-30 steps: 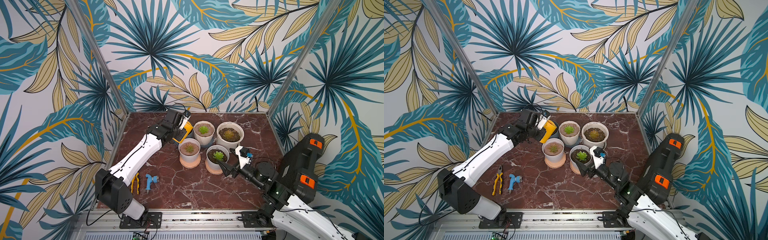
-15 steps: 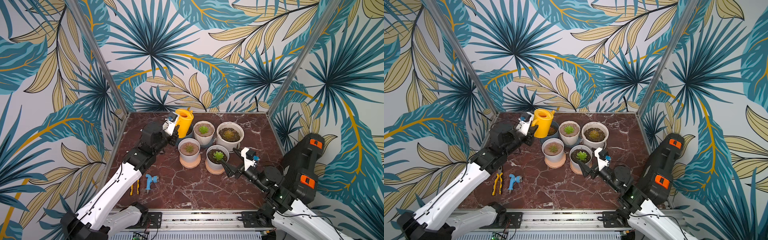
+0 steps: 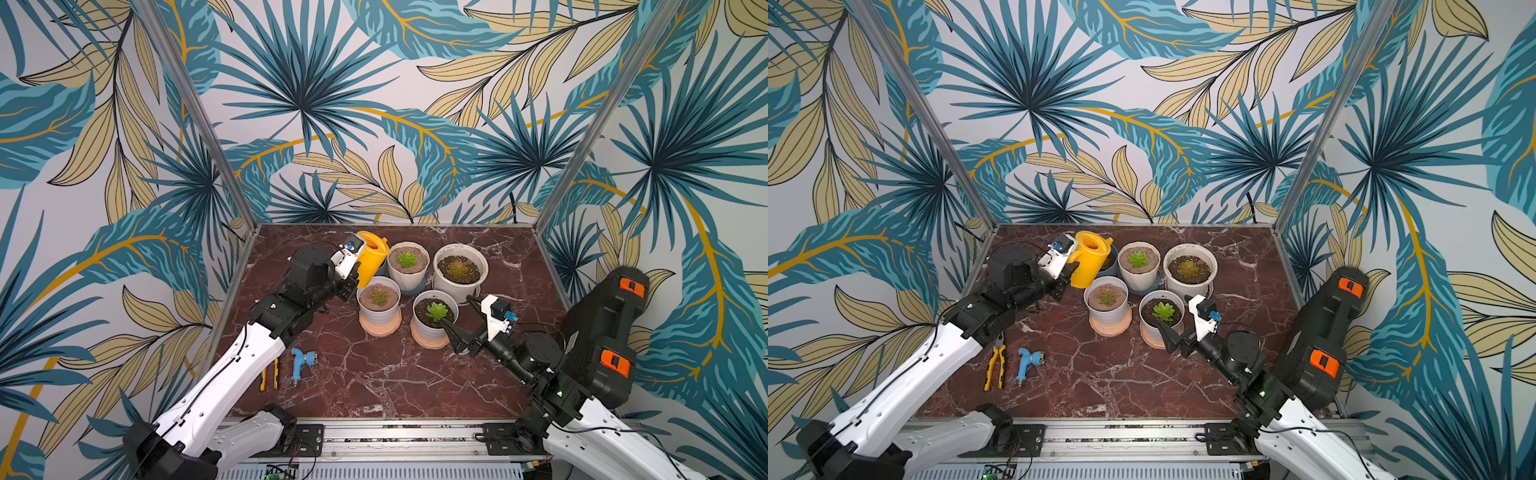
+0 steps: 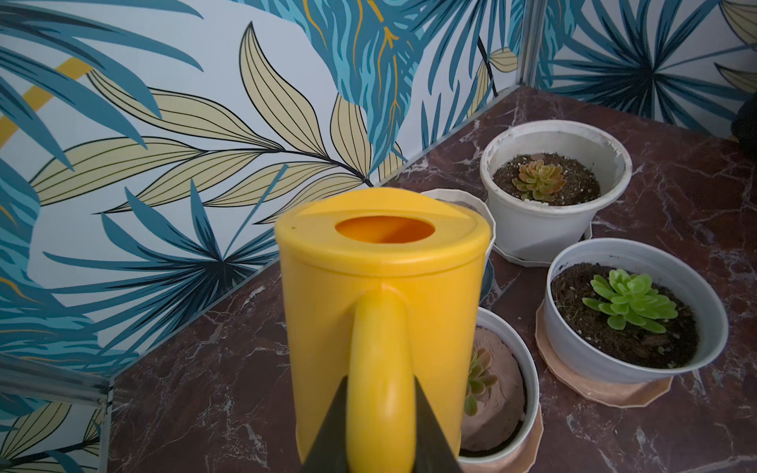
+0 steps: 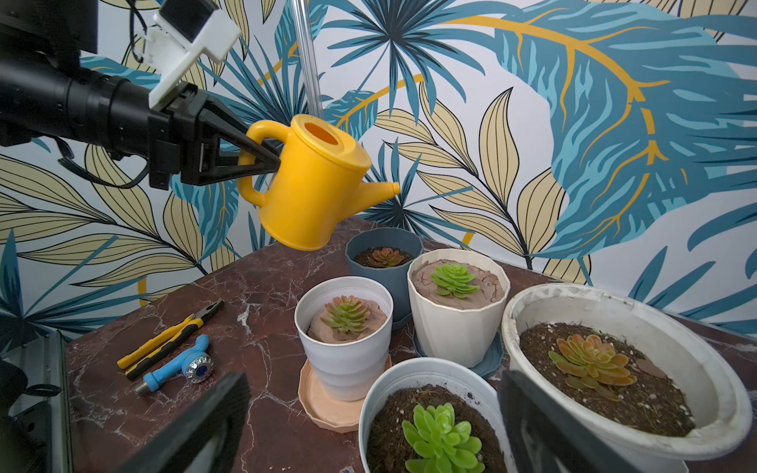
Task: Water the succulent around the soil edge
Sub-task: Water the soil of the potted plant with water.
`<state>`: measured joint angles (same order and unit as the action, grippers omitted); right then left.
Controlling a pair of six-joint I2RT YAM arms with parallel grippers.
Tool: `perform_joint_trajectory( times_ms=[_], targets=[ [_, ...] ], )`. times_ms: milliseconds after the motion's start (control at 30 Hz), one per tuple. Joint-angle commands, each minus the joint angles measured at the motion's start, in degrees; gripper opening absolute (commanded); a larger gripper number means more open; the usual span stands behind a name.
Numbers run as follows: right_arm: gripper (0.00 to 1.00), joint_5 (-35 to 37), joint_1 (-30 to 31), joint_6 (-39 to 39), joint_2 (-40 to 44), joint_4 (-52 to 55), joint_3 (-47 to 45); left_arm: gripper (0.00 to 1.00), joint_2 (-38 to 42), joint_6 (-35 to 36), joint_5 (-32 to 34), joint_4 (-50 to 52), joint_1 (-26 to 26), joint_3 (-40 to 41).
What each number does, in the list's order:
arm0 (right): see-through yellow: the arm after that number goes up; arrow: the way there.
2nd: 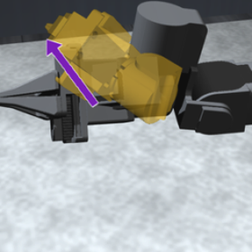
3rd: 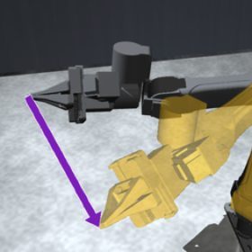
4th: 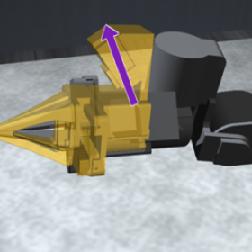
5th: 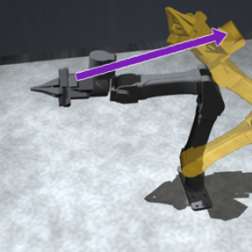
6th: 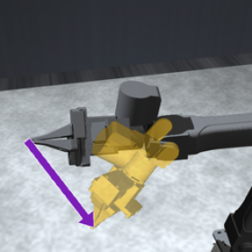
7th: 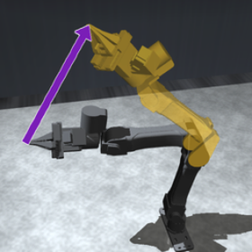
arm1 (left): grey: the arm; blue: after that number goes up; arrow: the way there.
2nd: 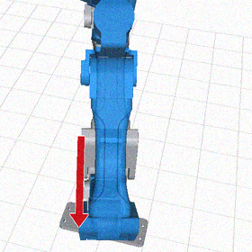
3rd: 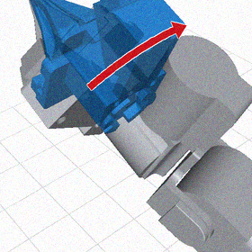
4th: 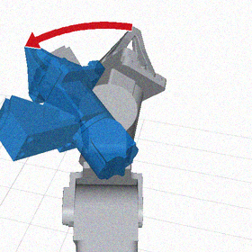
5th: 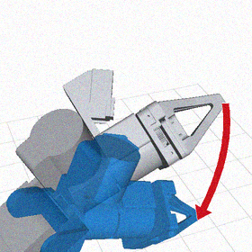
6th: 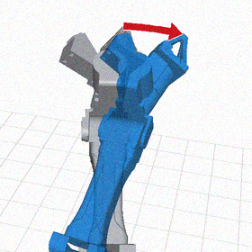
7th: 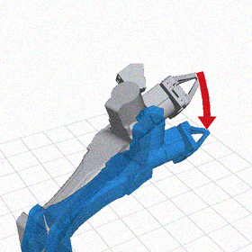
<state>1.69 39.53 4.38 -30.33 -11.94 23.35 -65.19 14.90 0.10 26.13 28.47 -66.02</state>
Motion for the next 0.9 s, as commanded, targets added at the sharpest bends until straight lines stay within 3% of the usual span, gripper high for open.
perform_joint_trajectory(
  times_ms=[0,867],
  targets=[
    [0.99,0.6,0.3,-0.6,0.1,-1.2,-0.7,0.00,-2.7,3.6,-1.5,6.8,0.2,-6.6],
    [1.00,0.2,0.2,-0.5,-1.3,0.0,0.4,0.00,-19.4,9.2,3.2,16.8,2.6,-22.6]
  ],
)
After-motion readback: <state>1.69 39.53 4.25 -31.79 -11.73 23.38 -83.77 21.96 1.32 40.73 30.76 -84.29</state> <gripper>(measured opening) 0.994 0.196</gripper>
